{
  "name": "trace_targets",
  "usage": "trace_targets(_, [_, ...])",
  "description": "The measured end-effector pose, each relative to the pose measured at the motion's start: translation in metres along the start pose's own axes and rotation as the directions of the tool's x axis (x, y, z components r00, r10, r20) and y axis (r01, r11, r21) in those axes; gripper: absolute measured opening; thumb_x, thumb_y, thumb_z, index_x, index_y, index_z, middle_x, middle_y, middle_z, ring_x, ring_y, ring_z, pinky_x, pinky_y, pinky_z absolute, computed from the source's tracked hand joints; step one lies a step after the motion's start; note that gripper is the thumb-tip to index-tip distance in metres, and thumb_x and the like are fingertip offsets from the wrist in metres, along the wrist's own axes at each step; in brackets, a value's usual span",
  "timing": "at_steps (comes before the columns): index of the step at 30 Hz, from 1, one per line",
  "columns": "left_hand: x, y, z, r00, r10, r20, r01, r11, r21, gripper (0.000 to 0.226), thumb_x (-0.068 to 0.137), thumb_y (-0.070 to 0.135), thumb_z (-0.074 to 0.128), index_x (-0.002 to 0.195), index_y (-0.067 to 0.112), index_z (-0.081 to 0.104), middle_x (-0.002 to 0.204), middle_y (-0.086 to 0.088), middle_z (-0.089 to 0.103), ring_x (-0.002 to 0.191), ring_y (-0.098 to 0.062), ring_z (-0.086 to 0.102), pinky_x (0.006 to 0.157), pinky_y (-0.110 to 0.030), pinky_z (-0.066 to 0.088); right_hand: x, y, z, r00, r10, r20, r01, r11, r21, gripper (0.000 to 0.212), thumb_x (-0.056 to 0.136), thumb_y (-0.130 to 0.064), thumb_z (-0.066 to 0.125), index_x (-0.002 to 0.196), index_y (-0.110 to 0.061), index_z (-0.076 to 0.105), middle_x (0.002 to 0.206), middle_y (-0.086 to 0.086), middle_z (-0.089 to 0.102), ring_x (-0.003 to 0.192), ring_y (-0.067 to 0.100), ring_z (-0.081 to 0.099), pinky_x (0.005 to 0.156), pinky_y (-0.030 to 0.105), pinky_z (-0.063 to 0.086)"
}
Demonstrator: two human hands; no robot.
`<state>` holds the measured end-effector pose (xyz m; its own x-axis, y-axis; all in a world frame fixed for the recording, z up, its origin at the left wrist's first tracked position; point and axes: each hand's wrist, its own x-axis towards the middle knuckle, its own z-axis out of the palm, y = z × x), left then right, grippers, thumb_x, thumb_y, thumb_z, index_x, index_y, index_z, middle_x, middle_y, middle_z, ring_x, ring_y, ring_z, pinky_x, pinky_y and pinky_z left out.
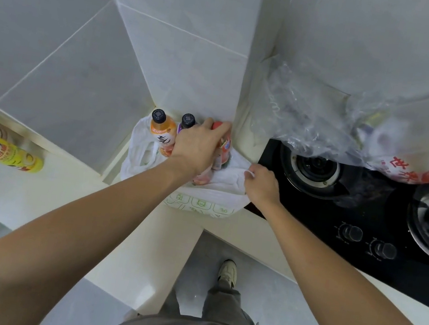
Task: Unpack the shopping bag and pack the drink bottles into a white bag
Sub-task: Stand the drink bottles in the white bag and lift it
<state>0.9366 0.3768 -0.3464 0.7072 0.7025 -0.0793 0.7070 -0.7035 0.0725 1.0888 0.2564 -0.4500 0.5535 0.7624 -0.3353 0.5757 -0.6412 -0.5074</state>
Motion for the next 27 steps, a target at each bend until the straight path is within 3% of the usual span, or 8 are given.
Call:
trace_targets(3, [-0.001,0.001,0.001,1.000,-0.003,-0.002,0.003,1.000,0.017,0.052,0.086,0.017,0.070,0.130,0.029,0.046,0.109,-0.005,0.058,0.080,-0.031,0.062,0.044,-0.028,0.015,-0.002,0.006,-0.011,0.984,0.113,-0.141,-0.074,0.964,0.256,0.015,0.102,-0.019,0.048,0.095,-0.009,0.058,0.090,0.012,0.066,0.088,0.033,0.058,0.075,0.043,0.048])
trace_targets(6, [-0.002,-0.001,0.005,1.000,-0.003,-0.008,0.003,1.000,0.031,0.052,0.082,0.019,0.074,0.125,0.031,0.047,0.104,-0.004,0.059,0.077,-0.030,0.062,0.043,-0.027,0.015,-0.005,0.010,-0.019,0.954,0.227,-0.197,-0.058,0.783,0.620,0.011,0.099,-0.011,0.041,0.094,-0.015,0.049,0.083,0.010,0.071,0.085,0.032,0.064,0.076,0.044,0.050])
trace_targets(8, [-0.002,-0.003,0.006,0.999,-0.012,-0.032,0.013,1.000,0.024,0.049,0.084,0.022,0.075,0.121,0.031,0.044,0.102,-0.005,0.060,0.076,-0.031,0.063,0.044,-0.029,0.020,-0.010,0.013,-0.026,0.942,0.229,-0.247,0.002,0.730,0.684,0.024,0.093,-0.001,0.037,0.096,-0.024,0.043,0.081,0.004,0.074,0.090,0.028,0.066,0.077,0.040,0.049])
trace_targets(11, [-0.002,-0.005,0.006,0.999,-0.021,-0.042,0.022,1.000,0.013,0.046,0.088,0.027,0.071,0.123,0.032,0.040,0.103,-0.007,0.060,0.078,-0.033,0.064,0.045,-0.031,0.023,-0.020,0.017,-0.039,0.939,0.072,-0.336,0.128,0.833,0.538,0.043,0.081,0.014,0.030,0.100,-0.021,0.045,0.094,0.001,0.067,0.092,0.018,0.058,0.076,0.031,0.044])
trace_targets(16, [-0.005,-0.002,0.008,0.999,-0.021,-0.050,0.023,0.999,0.034,0.045,0.088,0.027,0.068,0.124,0.029,0.040,0.106,-0.008,0.056,0.085,-0.033,0.063,0.045,-0.030,0.016,-0.023,0.030,-0.039,0.948,-0.177,-0.265,0.238,0.946,0.222,0.045,0.080,0.020,0.040,0.085,-0.015,0.068,0.098,-0.004,0.049,0.085,0.013,0.053,0.074,0.042,0.050])
trace_targets(19, [-0.010,-0.003,0.010,0.996,0.002,-0.090,0.000,1.000,0.018,0.041,0.093,0.033,0.062,0.131,0.027,0.045,0.111,-0.009,0.056,0.090,-0.034,0.062,0.050,-0.034,0.032,-0.030,0.026,-0.039,0.951,-0.215,-0.221,0.254,0.952,0.168,0.048,0.084,0.018,0.043,0.104,-0.011,0.075,0.109,0.001,0.049,0.087,0.016,0.054,0.075,0.045,0.053])
trace_targets(22, [-0.017,-0.005,0.014,0.992,0.008,-0.123,-0.009,1.000,-0.008,0.057,0.090,0.037,0.067,0.139,0.028,0.040,0.118,-0.007,0.053,0.097,-0.033,0.060,0.056,-0.040,0.043,-0.037,0.022,-0.039,0.977,-0.144,-0.158,0.164,0.979,0.122,0.051,0.093,0.003,0.050,0.142,-0.010,0.053,0.127,0.004,0.043,0.095,0.030,0.060,0.081,0.048,0.054])
trace_targets(27, [-0.038,-0.007,0.016,0.987,-0.025,-0.157,0.013,0.997,-0.074,0.072,0.090,0.039,0.064,0.153,0.028,0.031,0.130,-0.007,0.047,0.111,-0.030,0.051,0.070,-0.046,0.054,-0.049,0.027,-0.036,0.965,-0.142,-0.222,0.154,0.987,0.038,0.056,0.088,0.001,0.058,0.141,-0.012,0.050,0.129,0.007,0.039,0.097,0.032,0.059,0.075,0.046,0.056])
